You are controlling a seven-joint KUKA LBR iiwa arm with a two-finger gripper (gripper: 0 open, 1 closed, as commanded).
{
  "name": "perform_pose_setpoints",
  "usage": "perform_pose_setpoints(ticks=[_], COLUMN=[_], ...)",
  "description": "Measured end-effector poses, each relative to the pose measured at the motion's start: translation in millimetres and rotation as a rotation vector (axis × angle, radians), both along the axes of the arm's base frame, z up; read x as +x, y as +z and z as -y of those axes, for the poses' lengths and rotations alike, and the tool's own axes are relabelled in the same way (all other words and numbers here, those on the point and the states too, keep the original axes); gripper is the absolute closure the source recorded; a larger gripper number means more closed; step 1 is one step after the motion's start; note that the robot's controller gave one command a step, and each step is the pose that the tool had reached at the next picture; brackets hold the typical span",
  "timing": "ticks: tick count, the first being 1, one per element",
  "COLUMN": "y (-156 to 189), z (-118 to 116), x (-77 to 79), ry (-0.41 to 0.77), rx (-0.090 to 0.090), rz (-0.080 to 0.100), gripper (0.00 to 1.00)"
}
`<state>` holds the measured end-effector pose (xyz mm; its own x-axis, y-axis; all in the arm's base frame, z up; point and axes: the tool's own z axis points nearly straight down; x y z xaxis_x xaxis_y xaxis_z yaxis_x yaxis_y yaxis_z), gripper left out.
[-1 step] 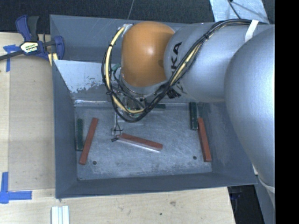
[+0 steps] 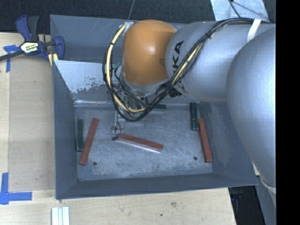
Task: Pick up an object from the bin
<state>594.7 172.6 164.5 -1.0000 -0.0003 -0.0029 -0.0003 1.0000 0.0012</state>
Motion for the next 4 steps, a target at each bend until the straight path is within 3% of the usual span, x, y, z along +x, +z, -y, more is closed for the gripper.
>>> perform_pose_setpoints(ticks=[1, 2, 3, 4], y=[-52, -79, -78, -76], z=[16, -26, -34, -45], x=[7.1, 0.5, -7.2, 6.9], ry=[0.032, 0.153, 0.023, 0.221], rx=[0.001, 0.000, -0.001, -0.001], rz=[0.007, 0.001, -0.002, 0.000], gripper=[0.00, 0.00, 0.00, 0.00])
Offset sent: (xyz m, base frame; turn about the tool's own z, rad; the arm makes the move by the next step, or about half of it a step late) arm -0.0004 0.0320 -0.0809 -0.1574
